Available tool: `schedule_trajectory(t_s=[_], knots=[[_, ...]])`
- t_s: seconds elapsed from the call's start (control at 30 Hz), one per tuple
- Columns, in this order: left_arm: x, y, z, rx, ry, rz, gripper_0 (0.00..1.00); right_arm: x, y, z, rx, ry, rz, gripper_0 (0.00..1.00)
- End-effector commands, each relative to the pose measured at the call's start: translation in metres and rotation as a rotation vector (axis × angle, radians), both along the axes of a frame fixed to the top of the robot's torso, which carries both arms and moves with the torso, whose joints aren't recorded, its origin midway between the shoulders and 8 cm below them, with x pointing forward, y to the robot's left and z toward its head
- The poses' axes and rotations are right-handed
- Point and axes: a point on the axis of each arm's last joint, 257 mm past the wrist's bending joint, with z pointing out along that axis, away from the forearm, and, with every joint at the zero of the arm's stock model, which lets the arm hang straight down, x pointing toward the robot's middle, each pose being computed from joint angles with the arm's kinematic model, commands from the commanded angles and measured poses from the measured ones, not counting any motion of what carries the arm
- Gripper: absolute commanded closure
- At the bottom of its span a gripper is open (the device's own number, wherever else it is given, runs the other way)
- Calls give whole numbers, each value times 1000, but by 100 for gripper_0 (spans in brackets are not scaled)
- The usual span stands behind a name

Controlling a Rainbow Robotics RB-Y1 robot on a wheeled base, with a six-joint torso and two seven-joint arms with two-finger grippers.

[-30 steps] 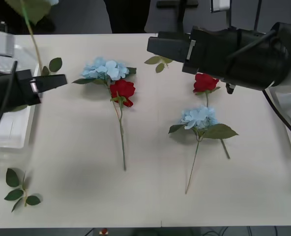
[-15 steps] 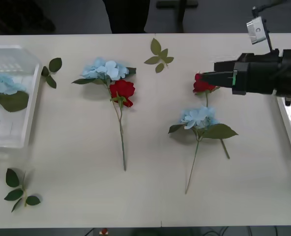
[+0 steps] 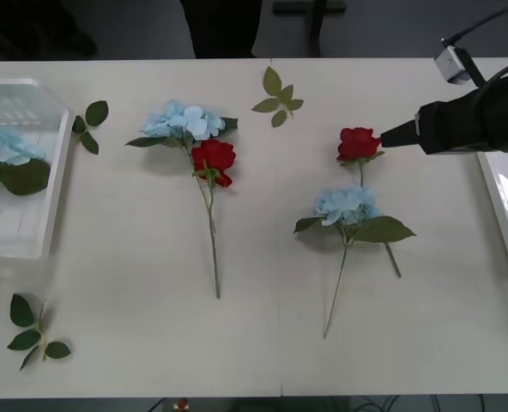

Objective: Place the red flowers into the right box and the blue flowers into the left box. If a person shows an open palm, hand one flower to the person first, then continue sorting.

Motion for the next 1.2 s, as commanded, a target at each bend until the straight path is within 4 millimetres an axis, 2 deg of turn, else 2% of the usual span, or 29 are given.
schedule_trajectory(t_s=[0.03, 0.2, 0.4, 0.57, 0.6, 0.63, 0.67, 0.83, 0.87, 0.97, 1.03, 1.2], knots=[[22, 17, 8, 48, -42, 1, 100, 10, 4, 3, -26, 38, -69, 0], [34, 26, -18, 44, -29, 24, 100, 28, -8, -20, -109, 71, -146, 0], [40, 29, -33, 45, -26, 37, 100, 47, -25, -44, -196, 81, -225, 0], [40, 26, -37, 41, -20, 28, 99, 54, -39, -62, -251, 91, -270, 0], [39, 25, -37, 35, -19, 26, 91, 55, -42, -65, -263, 92, -280, 0], [40, 23, -36, 29, -22, 20, 78, 57, -43, -71, -277, 92, -284, 0], [40, 21, -35, 21, -21, 15, 72, 59, -45, -73, -289, 87, -293, 0], [34, 11, -16, -7, -10, -29, 54, 72, -43, -90, -340, 56, -307, 0], [33, 9, -12, -11, -7, -35, 53, 73, -42, -92, -349, 50, -306, 0], [24, 2, 8, -23, 10, -71, 45, 79, -39, -101, -379, 37, -309, 0], [17, -5, 30, -20, 21, -102, 40, 79, -33, -110, -378, 48, -307, 0], [7, -22, 71, -15, 41, -154, 34, 78, -22, -123, -396, 58, -298, 0]])
